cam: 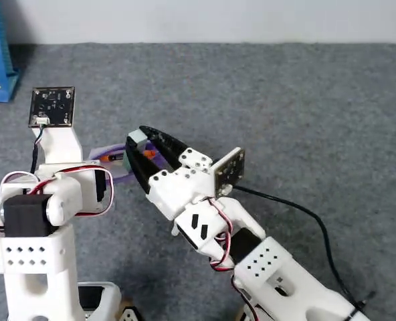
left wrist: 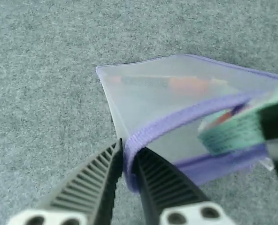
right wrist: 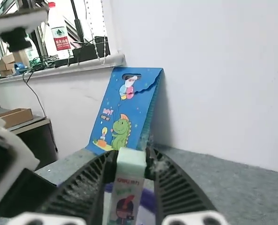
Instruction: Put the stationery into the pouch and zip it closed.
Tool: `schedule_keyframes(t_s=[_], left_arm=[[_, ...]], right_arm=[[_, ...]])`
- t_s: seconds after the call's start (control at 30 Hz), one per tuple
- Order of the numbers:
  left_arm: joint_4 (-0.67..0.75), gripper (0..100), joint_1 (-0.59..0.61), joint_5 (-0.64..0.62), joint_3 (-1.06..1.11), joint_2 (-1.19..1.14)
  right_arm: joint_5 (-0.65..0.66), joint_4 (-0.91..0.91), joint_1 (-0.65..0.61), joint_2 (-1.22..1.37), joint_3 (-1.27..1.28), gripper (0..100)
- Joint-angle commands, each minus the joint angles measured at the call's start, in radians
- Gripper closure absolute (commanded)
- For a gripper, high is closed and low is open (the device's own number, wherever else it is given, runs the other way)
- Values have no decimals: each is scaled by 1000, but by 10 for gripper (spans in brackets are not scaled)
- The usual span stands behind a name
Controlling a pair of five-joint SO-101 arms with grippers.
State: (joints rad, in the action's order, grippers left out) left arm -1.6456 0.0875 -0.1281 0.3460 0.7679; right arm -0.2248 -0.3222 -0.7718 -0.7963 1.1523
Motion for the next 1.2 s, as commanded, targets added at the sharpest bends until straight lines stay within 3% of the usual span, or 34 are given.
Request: schedule_keyframes(t_s=[0.0,0.07,0.27,0.4,0.6,0.7,0.93,1.17], left_arm=[[-3,988,3,-6,-10,2],[-3,988,3,-6,-10,2],[-5,988,6,-6,-10,2],[-6,988,8,-6,-10,2],[-6,988,9,-6,-8,2],[-6,988,9,-6,-7,2],[-8,988,11,-6,-5,2],[-8,988,11,-6,-5,2]], right_arm=[[12,-25,-10,28,-14,827],[21,-7,-22,27,-14,760],[81,94,-18,-59,-26,750],[63,427,25,-165,-127,750],[-150,941,209,-213,-359,750],[-189,1095,259,-203,-394,750],[-199,1159,312,51,-358,750],[-315,1161,311,456,-486,750]])
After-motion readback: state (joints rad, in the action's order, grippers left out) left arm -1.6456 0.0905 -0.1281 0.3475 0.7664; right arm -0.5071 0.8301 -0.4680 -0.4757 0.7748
